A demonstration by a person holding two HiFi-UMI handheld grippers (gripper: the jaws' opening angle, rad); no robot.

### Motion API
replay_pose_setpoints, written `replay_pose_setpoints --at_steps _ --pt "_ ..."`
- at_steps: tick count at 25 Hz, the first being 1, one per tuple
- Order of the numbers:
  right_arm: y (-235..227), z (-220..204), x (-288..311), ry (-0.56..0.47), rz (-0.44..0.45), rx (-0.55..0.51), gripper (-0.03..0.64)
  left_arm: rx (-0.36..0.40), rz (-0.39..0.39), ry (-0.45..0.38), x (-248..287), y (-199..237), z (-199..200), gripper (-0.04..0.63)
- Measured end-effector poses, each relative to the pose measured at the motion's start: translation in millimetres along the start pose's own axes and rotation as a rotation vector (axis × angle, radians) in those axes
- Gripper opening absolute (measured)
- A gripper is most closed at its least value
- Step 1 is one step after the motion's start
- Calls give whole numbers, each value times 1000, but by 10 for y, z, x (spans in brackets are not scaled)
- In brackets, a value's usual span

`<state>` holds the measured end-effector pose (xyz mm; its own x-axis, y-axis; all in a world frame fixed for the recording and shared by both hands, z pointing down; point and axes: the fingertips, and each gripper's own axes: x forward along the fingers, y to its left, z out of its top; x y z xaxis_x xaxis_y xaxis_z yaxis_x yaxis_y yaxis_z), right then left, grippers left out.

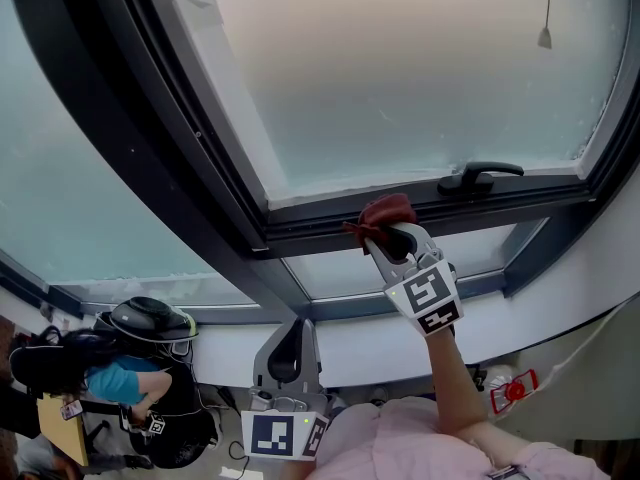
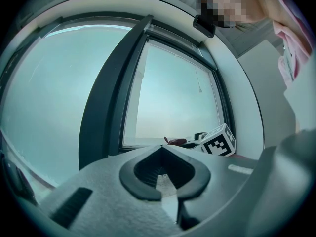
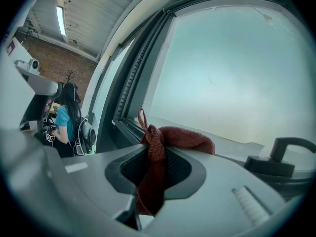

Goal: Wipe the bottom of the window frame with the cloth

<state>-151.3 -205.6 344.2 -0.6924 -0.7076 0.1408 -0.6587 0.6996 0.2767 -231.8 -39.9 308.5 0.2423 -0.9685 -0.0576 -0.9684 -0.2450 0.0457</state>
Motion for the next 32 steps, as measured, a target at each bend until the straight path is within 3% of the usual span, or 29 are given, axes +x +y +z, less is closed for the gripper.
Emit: replay_pose_setpoints --at_steps 32 --pt "-471 -191 -347 15 -104 44 80 -7 -4 -1 -22 -16 -15 -6"
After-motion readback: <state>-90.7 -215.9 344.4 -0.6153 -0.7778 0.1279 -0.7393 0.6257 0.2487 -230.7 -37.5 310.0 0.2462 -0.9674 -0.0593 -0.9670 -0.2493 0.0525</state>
